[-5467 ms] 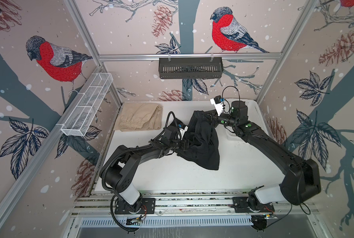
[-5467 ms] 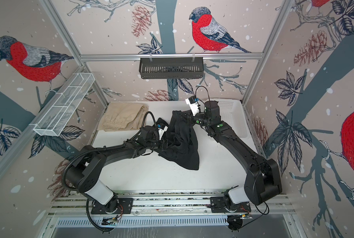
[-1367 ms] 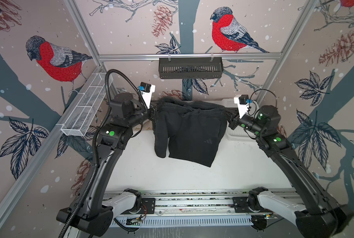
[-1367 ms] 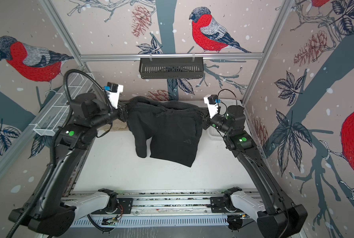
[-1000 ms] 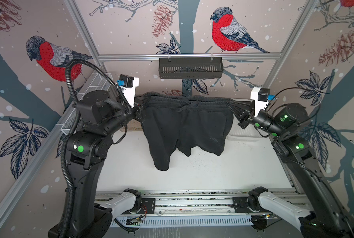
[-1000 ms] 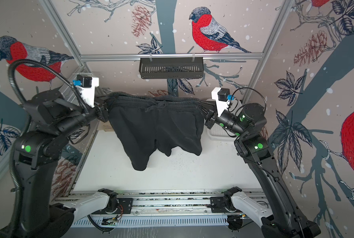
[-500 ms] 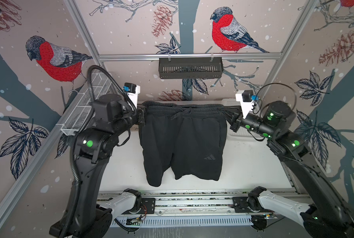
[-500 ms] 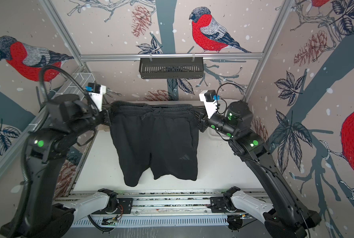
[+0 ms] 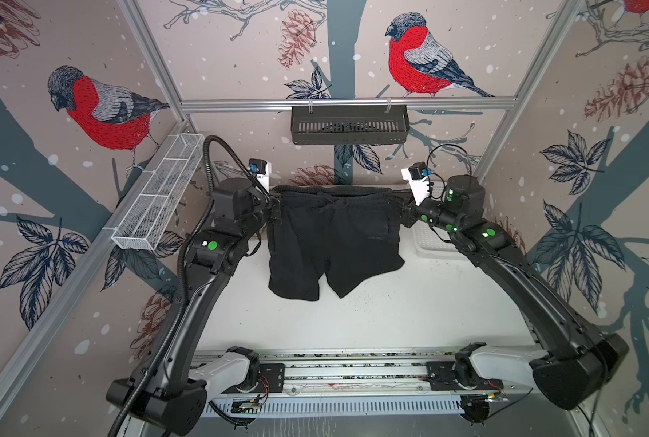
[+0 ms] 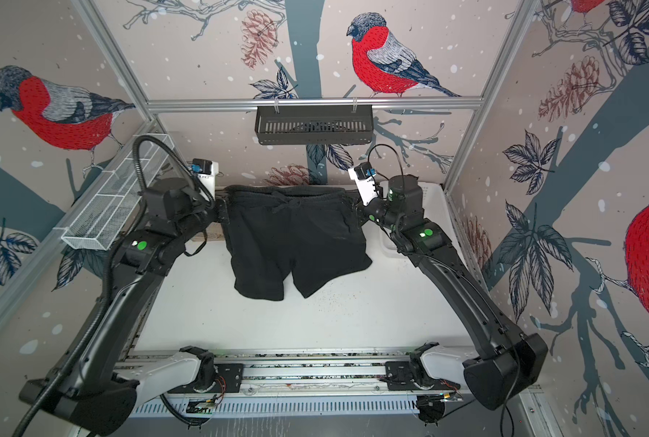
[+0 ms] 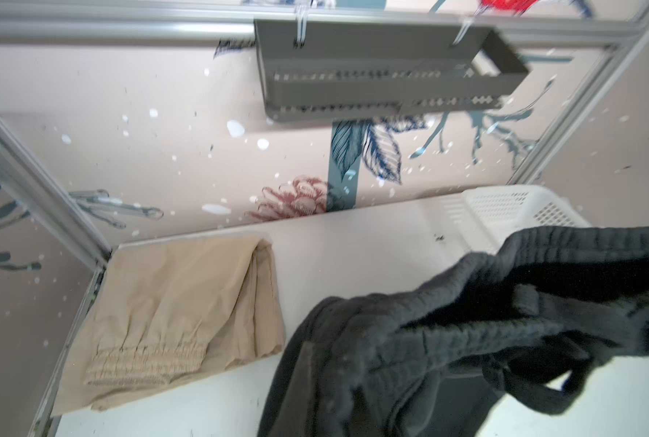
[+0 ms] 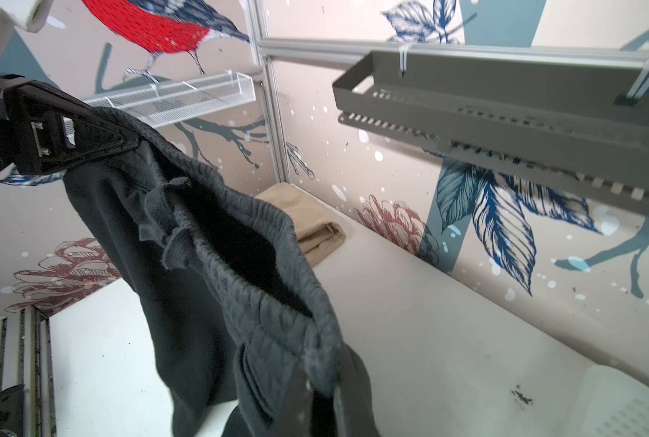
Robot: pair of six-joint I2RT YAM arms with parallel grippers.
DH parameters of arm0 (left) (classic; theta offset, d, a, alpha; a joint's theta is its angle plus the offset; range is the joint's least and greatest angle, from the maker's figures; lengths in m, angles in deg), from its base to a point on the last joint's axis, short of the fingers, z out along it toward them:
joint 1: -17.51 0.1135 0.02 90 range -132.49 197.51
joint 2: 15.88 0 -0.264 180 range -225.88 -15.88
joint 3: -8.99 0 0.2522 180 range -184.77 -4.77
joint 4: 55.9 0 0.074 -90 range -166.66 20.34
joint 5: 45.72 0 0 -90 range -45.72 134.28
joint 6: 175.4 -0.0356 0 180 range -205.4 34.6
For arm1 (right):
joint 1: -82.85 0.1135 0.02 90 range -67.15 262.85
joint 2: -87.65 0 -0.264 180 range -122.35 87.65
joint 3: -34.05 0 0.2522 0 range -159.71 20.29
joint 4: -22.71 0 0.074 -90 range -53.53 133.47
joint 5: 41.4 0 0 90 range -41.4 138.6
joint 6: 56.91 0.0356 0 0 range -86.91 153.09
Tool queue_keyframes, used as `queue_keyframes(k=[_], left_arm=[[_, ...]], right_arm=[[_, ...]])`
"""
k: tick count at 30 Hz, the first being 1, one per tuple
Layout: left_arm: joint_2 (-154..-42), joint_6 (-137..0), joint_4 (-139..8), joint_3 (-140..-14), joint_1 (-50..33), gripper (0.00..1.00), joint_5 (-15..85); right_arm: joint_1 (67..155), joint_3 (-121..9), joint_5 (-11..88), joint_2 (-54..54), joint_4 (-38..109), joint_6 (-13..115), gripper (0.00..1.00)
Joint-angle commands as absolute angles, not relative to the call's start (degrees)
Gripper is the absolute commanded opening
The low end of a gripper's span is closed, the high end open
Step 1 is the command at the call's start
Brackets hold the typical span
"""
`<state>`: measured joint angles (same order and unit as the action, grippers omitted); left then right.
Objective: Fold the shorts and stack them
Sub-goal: 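Lift the black shorts high with both grippers, letting them hang, then lower the hanging shorts flat onto the table with both grippers and release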
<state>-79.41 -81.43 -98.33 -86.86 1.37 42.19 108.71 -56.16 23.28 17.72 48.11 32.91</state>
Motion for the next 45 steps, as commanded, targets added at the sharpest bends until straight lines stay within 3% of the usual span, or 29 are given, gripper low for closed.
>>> queue_keyframes(k=[1,9,18,21,25,29,38,39,41,43,45], left_arm=[[-76.1,-82.0,-98.0,-89.8,1.6,0.00,39.9],[-70.8,-80.1,-113.7,-104.0,1.6,0.00,33.4],[-75.7,-79.3,-119.3,-107.4,1.6,0.00,46.8],[-80.4,-80.4,-113.5,-102.4,1.6,0.00,49.2],[-88.1,-82.2,-102.9,-95.4,2.3,0.00,52.5],[-96.5,-81.7,-92.2,-88.5,7.2,0.00,48.5],[-119.4,-84.4,-75.3,-89.5,11.6,0.00,50.0],[-121.1,-84.7,-74.9,-90.8,11.6,0.11,49.3],[-124.5,-84.6,-73.6,-93.6,11.7,0.51,48.6],[-127.0,-84.6,-73.0,-95.9,11.8,0.79,48.4],[-128.9,-84.4,-75.0,-99.1,11.8,0.89,47.7]], right_arm=[[110.0,-58.0,19.4,22.5,49.3,32.4,0.00],[115.4,-62.8,16.1,35.9,55.9,35.0,0.00],[115.1,-57.8,24.5,35.1,55.8,32.3,0.00],[112.5,-54.8,29.3,30.1,52.4,29.8,0.00],[102.9,-50.0,23.6,19.8,42.9,29.8,0.00],[98.0,-48.7,19.6,4.3,34.1,28.2,0.00],[96.9,-69.8,14.6,-29.3,31.8,27.7,0.04],[97.0,-71.8,14.6,-31.6,31.5,28.5,0.12],[97.4,-76.2,14.4,-36.0,31.4,29.6,0.27],[97.9,-80.1,14.4,-39.4,31.7,30.5,0.43],[98.4,-83.2,14.7,-41.5,32.5,31.0,0.58]])
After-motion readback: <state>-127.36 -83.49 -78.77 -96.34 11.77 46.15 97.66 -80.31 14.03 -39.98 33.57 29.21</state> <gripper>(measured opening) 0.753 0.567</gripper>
